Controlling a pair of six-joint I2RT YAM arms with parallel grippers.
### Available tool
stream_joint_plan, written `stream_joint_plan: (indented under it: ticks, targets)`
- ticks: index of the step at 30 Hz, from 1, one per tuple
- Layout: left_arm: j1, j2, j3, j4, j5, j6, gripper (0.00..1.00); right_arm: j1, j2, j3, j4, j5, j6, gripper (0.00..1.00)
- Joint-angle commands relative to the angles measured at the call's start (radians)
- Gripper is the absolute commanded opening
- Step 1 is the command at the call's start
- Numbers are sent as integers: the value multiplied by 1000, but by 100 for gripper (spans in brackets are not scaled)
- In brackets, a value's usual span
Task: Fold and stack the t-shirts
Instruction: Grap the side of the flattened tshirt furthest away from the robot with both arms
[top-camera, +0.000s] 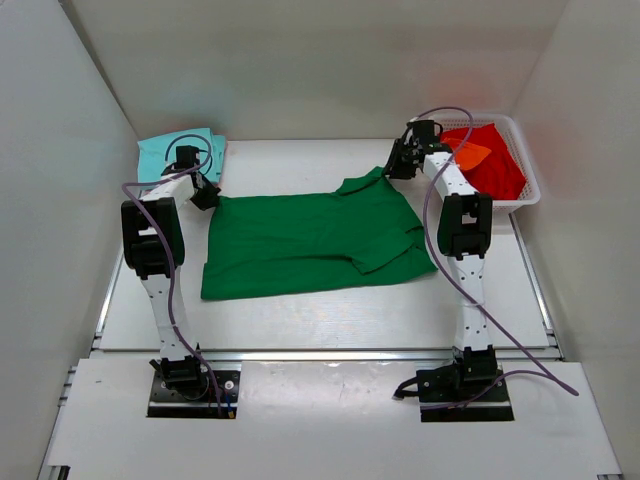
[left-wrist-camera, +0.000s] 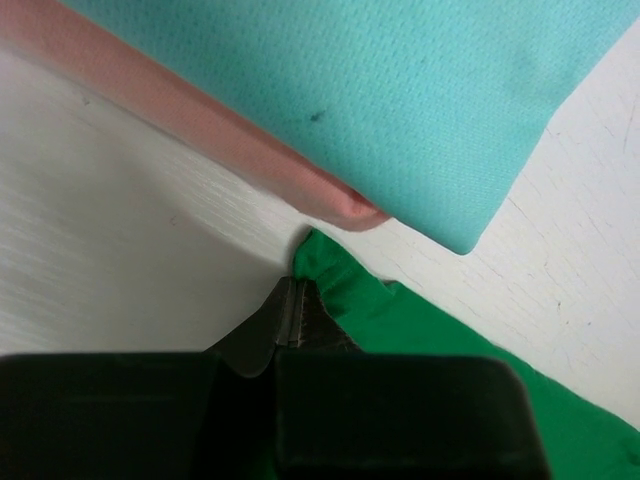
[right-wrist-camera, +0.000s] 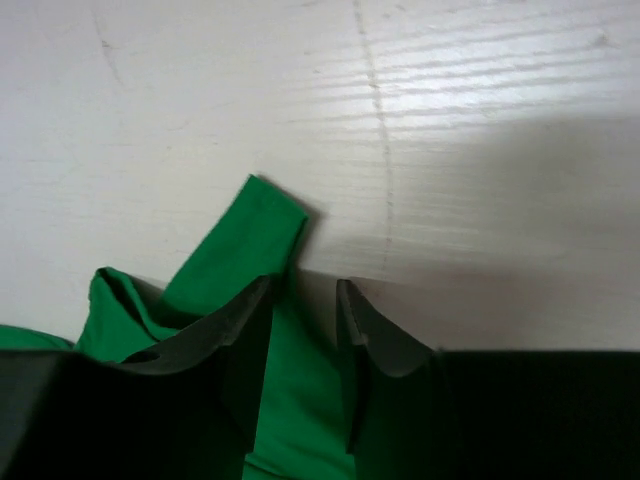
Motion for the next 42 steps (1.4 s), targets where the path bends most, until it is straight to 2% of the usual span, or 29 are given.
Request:
stream_joint_plan:
  ticks: [1,6,11,16,18,20,32,42]
  targets:
    - [-7,-25,-15,-17,18,-1,0,-15,1,32,-16,-36,6,29]
    - [-4,-31,-30,-13,22,-8,1,-6,-12,4,-31,-45,-11,24]
    - [-7,-45,-48,3,22,-13,2,-1,-66,-111,27,-73,-9,27]
    - [1,-55,-71,7,22,-18,3,2,-46,-87,9,-83,-26,28]
    - [2,-58,-71,9,26,-19,3,5,-40,-59,-22,-96,-28,20]
    - [-2,-58,-70,12,20,-24,2,5,-34,-45,-25,-99,-39,0]
    - [16,-74,-2,24,60,-7,0,-52,-172,-51,35,-186,-36,0]
    - [34,-178,-122,86,97,16,0,-73,-305,-217,48,-287,-74,0]
